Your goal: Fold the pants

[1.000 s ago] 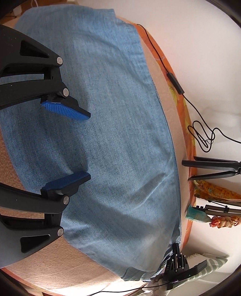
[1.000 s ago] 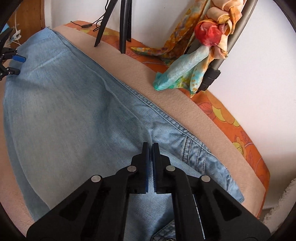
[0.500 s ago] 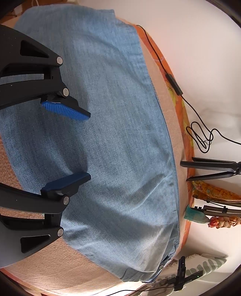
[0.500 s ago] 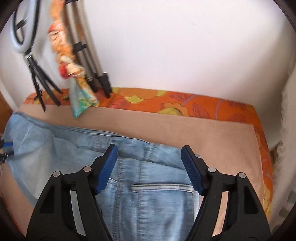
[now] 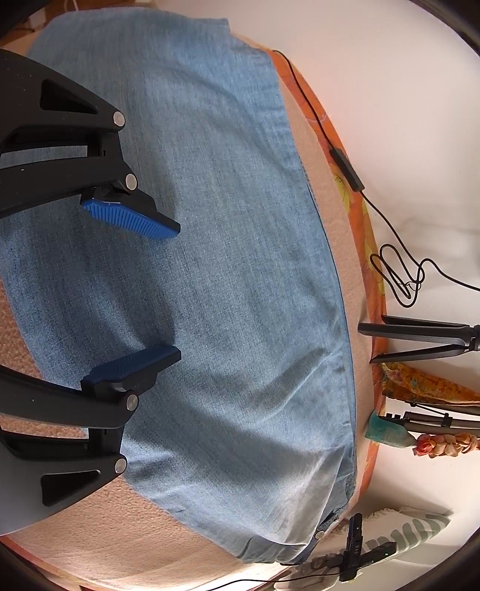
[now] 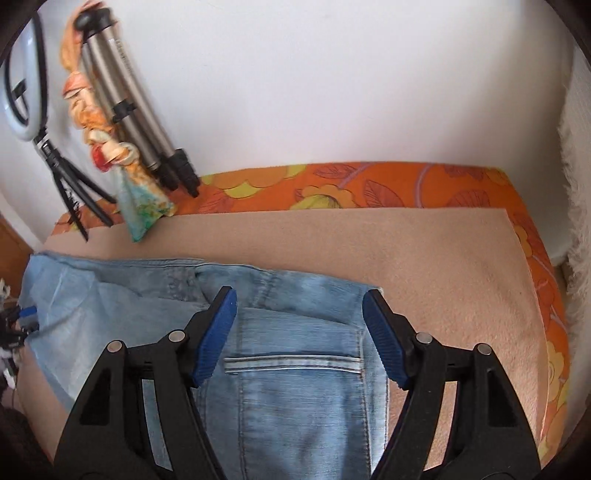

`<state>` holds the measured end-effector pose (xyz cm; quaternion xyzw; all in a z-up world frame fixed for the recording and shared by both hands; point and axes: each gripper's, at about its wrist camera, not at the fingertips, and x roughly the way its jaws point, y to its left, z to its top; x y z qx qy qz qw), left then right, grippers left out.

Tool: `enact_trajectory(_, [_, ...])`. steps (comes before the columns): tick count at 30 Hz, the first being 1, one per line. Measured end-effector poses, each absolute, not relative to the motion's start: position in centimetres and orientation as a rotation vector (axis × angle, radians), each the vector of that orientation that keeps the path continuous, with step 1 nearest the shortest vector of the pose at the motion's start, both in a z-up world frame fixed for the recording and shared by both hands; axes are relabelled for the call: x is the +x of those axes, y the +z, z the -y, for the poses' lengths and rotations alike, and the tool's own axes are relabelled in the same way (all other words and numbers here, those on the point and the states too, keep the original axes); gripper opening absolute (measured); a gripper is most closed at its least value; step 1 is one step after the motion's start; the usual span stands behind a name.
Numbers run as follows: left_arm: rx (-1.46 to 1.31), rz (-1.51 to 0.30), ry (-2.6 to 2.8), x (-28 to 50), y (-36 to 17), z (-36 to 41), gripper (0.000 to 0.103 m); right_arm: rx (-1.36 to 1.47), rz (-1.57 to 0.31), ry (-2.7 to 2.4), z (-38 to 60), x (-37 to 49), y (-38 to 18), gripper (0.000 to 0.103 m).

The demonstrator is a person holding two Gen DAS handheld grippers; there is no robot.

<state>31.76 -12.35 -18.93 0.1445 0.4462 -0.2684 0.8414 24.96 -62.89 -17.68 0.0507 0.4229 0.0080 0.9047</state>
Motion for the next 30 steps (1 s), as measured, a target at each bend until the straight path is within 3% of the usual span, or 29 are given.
enact_trajectory(9, [0.298, -0.942, -0.560, 31.8, -18.9, 12.3, 0.061, -0.112, -1.055, 0.067, 58.5, 27.2, -21.0, 0.074])
enact_trajectory(14, [0.298, -0.940, -0.560, 31.8, -18.9, 12.3, 0.062, -0.152, -1.000, 0.016, 57.4, 25.6, -21.0, 0.035])
enact_trajectory(17, [0.298, -0.938, -0.561, 31.8, -18.9, 12.3, 0.062, -0.211, -0.948, -0.038, 56.1, 24.3, -20.1, 0.026])
enact_trajectory(22, [0.297, -0.936, -0.563, 31.9, -18.9, 12.2, 0.063, -0.336, -0.910, -0.112, 53.9, 23.3, -19.4, 0.026])
enact_trajectory(30, [0.292, -0.933, -0.567, 31.8, -19.0, 12.1, 0.063, -0.297, -0.808, -0.113, 54.1, 21.5, -18.7, 0.026])
